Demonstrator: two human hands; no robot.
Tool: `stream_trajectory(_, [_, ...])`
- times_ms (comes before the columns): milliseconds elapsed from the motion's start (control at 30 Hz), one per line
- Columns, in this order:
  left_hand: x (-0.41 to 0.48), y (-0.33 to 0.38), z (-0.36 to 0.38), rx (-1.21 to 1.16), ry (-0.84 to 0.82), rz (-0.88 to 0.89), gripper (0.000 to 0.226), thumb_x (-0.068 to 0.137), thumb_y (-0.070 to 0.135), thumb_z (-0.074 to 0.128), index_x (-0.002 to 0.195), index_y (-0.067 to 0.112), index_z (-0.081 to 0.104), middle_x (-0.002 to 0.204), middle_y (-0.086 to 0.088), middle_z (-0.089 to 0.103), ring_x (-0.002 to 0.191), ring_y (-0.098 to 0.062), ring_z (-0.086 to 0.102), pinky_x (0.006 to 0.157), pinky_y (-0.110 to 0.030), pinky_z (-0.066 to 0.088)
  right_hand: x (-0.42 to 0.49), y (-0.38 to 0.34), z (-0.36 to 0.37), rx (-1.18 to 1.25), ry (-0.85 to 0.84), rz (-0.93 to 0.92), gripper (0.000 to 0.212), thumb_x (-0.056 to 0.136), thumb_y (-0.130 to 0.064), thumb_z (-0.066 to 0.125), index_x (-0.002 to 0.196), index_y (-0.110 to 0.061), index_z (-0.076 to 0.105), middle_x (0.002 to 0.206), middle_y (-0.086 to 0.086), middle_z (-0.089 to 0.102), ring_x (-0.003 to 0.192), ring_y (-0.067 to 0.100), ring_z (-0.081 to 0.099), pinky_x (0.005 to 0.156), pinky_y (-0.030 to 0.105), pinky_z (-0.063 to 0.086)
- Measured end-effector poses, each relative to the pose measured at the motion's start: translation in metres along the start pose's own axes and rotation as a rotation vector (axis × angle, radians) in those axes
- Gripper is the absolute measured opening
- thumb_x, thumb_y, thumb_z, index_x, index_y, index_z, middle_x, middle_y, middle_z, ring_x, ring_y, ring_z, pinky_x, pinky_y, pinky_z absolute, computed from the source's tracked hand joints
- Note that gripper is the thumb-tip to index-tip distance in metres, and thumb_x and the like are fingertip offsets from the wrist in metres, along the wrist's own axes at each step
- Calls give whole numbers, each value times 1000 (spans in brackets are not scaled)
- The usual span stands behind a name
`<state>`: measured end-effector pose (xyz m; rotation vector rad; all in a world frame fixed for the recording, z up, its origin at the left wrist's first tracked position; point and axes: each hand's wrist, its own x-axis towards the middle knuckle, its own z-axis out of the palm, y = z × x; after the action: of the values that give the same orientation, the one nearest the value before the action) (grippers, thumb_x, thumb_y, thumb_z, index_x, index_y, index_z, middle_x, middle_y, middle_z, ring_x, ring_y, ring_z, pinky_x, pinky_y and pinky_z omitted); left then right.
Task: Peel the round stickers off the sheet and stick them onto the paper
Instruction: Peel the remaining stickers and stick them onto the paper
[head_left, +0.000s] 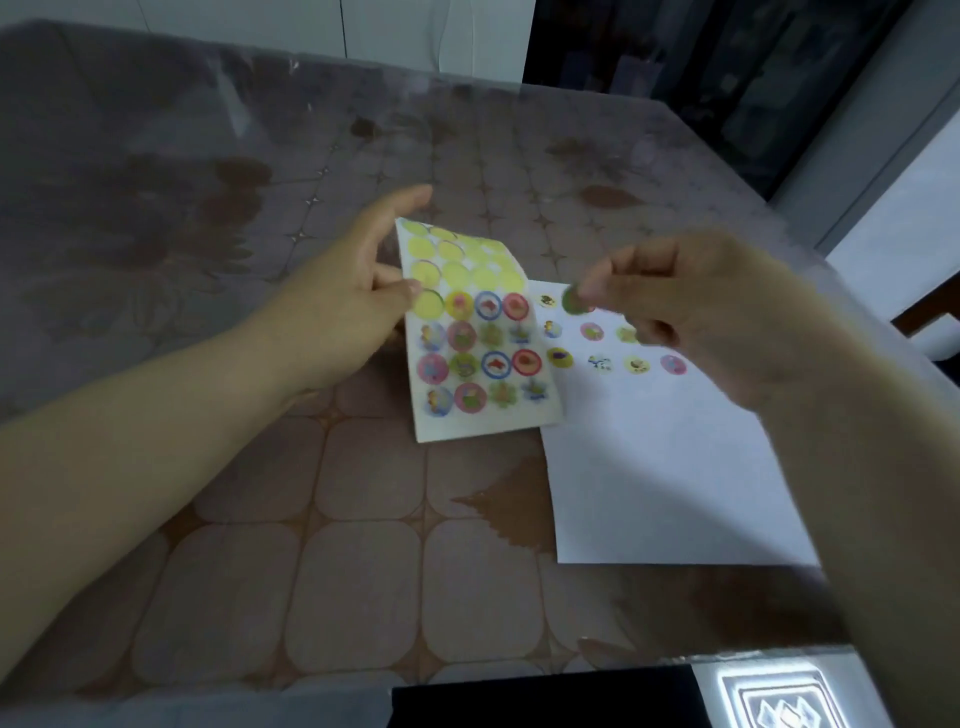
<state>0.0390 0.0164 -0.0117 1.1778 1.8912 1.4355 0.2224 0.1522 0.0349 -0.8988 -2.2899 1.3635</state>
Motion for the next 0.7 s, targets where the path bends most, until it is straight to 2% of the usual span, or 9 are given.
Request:
stream_trajectory(67, [4, -2, -4, 2, 95, -12, 57, 94, -2, 42, 130, 41, 38, 91, -8, 70, 85, -22, 67, 93, -46, 49, -6, 7, -5, -103, -76, 81, 11, 64, -32, 70, 69, -23, 75, 75, -4, 70, 47, 2, 39, 55, 24, 33])
stream_trajectory(100, [6, -3, -6, -7, 133, -25, 56, 94, -2, 41, 131, 38, 38, 92, -6, 69, 85, -22, 67, 94, -48, 48, -9, 10, -3, -117, -98, 114, 7, 66, -29, 71, 67, -23, 75, 75, -9, 70, 50, 1, 42, 56, 20, 34])
stream_trajectory(200, [8, -2, -6, -33, 197, -56, 56, 94, -1, 39, 136, 35, 35, 93, -1, 69, 83, -17, 68, 91, -44, 50, -13, 19, 7, -85, -81, 158, 5, 72, -16, 74, 67, -17, 74, 54, -22, 62, 49, -13, 48, 47, 1, 31])
stream_trajectory(267, [6, 0, -5, -31, 204, -55, 55, 95, 0, 39, 136, 37, 34, 94, 3, 69, 84, -15, 68, 90, -42, 51, -13, 22, 11, -82, -36, 171, 4, 70, -17, 77, 71, -14, 75, 50, -23, 60, 47, -15, 47, 44, 0, 30])
stream_trajectory(400, [5, 2, -4, -28, 193, -60, 53, 96, 2, 38, 136, 37, 34, 94, 4, 68, 83, -12, 68, 86, -36, 52, -12, 24, 14, -85, -16, 157, 3, 70, -20, 76, 69, -17, 76, 55, -29, 60, 56, -25, 46, 53, 1, 34])
stream_trajectory(500, [4, 1, -3, -31, 176, -56, 53, 96, 1, 38, 136, 36, 35, 97, 0, 68, 82, -9, 68, 81, -30, 52, -13, 25, 16, -108, -17, 127, 5, 72, -19, 74, 67, -18, 76, 67, -26, 66, 67, -26, 47, 61, 1, 35])
stream_trajectory(600, [4, 0, -2, -55, 155, -48, 53, 96, 0, 39, 135, 36, 36, 97, 1, 68, 76, -4, 68, 73, -22, 50, -12, 28, 19, -150, 11, 107, 10, 73, -18, 73, 63, -20, 75, 73, -21, 68, 68, -21, 49, 54, -3, 32])
stream_trajectory(700, [5, -1, -1, -73, 138, -48, 52, 96, 0, 39, 133, 37, 37, 95, 1, 69, 74, -4, 69, 70, -21, 50, -12, 30, 22, -218, 26, 80, 16, 75, -16, 72, 60, -24, 73, 69, -19, 67, 68, -21, 48, 53, -3, 32])
